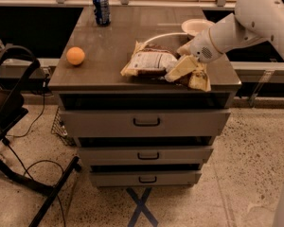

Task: Move brown chip bag near pepsi can

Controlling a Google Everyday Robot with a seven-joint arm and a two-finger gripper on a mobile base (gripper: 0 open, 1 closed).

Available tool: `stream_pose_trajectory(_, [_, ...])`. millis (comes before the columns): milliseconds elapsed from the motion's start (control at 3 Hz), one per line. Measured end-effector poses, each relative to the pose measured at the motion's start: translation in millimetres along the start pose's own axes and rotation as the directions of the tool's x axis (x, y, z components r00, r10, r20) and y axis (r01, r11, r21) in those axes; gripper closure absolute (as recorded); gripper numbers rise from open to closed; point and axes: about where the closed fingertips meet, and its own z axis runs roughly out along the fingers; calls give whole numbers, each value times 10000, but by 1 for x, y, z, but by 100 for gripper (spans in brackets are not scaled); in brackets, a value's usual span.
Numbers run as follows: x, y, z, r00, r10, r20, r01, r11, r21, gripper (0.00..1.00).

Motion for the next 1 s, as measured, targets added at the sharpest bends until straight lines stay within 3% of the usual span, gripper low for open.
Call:
stream_pose_trajectory(333, [0, 1, 4, 10000, -8, -4, 8, 10000, -66, 57])
stream_pose_trajectory(1000, [-5, 1, 0, 10000, -9, -6, 9, 10000, -87, 100])
